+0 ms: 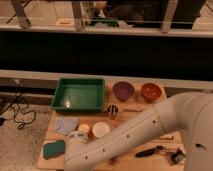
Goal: Place eraser in plastic cup
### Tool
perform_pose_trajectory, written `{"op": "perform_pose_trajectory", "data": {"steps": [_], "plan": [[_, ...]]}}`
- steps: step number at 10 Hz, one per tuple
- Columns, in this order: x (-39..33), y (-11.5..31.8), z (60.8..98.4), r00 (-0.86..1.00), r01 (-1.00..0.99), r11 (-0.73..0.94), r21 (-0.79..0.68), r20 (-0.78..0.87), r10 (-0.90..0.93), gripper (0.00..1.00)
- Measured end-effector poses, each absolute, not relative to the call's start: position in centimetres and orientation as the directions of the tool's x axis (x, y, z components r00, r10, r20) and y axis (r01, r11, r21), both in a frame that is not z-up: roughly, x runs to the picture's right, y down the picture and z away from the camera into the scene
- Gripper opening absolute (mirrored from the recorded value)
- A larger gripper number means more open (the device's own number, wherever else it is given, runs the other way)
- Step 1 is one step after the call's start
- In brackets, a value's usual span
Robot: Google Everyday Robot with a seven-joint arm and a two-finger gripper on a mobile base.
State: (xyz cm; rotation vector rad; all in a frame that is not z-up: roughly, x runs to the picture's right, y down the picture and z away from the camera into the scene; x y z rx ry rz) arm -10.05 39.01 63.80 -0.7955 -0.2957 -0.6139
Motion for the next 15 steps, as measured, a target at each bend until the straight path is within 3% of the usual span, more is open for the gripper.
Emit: {"op": "perform_pose_trajectory", "data": {"steps": [8,15], "plan": [[-13.5,33.9,66.9,0.823,0.565,0.587,-0.58,0.451,-0.347,0.8],[-11.5,36.7,73.4,0.894,0.441,0.578,-0.686,0.39,-0.22,0.8]]}}
